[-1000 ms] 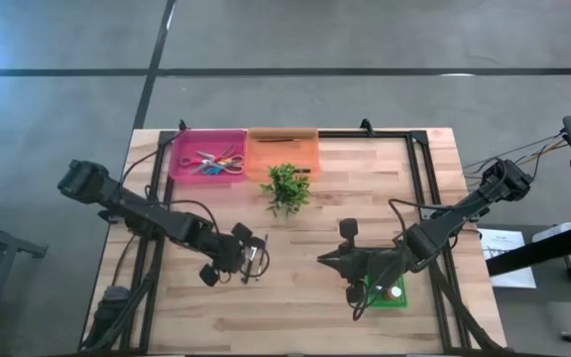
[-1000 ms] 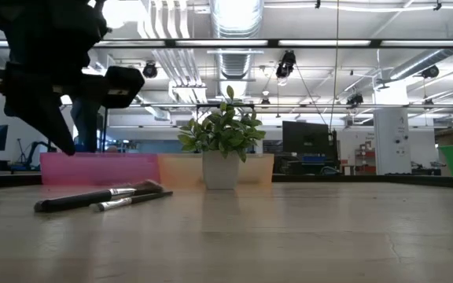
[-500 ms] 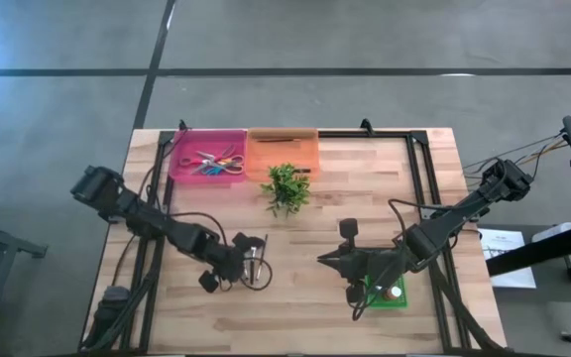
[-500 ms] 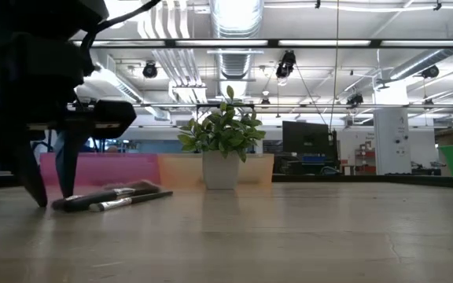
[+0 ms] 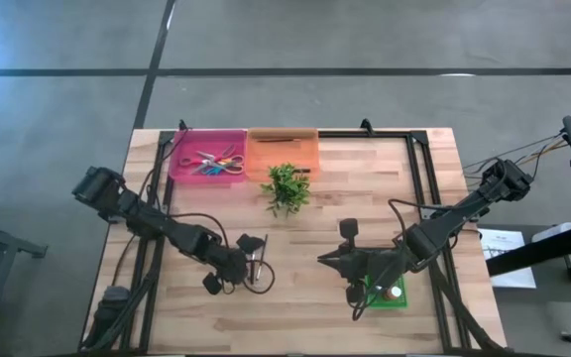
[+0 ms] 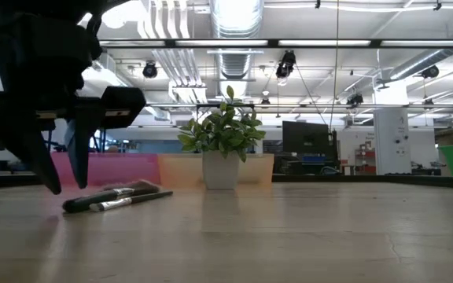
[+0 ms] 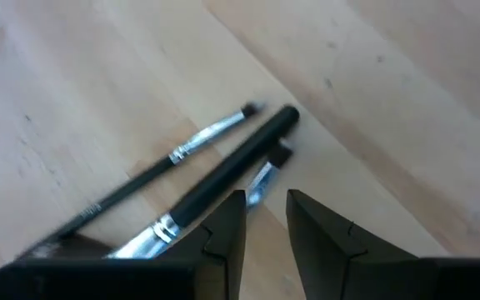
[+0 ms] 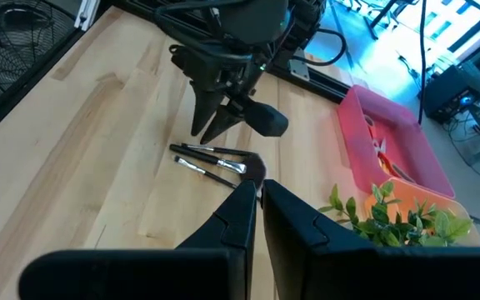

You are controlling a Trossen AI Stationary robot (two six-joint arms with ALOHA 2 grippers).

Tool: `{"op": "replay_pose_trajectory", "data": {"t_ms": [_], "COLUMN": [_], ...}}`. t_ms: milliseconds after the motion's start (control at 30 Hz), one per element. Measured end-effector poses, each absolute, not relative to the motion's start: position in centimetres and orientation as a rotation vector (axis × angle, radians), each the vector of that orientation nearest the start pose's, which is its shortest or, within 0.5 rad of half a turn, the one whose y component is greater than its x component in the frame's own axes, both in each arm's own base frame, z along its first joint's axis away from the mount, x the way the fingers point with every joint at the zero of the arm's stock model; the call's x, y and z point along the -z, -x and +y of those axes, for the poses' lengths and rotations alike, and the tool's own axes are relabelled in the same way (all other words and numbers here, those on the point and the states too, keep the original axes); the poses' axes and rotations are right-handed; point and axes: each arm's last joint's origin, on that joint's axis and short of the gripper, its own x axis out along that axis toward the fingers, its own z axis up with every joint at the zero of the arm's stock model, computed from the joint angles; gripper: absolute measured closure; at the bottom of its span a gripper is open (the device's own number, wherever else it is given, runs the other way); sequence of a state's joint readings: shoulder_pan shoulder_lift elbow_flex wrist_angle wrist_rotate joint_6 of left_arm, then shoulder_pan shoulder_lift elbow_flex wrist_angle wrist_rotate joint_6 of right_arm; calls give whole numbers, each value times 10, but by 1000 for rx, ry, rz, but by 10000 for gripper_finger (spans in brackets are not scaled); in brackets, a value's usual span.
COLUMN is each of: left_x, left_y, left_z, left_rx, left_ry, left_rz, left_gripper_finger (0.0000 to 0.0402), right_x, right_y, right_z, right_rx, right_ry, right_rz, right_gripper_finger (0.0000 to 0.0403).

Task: Pick & Place Paint Supplies
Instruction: Put the left silver eyeshadow brush into the orange bin

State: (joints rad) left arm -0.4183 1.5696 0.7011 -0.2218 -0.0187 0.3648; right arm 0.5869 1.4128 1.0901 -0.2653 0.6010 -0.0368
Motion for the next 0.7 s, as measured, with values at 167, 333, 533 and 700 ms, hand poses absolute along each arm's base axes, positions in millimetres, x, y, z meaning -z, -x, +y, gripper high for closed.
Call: {"op": "replay_pose_trajectory", "data": {"t_ms": [167, 333, 533, 700], "left_x": [-133, -131, -129, -123], "left_y": [-245, -246, -248, -250], "left_z": [-108, -108, -108, -109], "left_rx": [544, 547, 554, 555], "left_ry": [-578, -582, -596, -598], "left_rz": [1010, 1010, 997, 1009], "left_gripper_finger": [305, 305, 305, 305], "right_x": [-293, -293, -293, -293], "right_y": [-264, -264, -264, -264], "right_z": [156, 156, 156, 156], "right_rx": [5, 5, 5, 5], "right_ry": [365, 365, 364, 365], "right_rz": [488, 488, 489, 489], "right_gripper_finger": [380, 380, 380, 380]}}
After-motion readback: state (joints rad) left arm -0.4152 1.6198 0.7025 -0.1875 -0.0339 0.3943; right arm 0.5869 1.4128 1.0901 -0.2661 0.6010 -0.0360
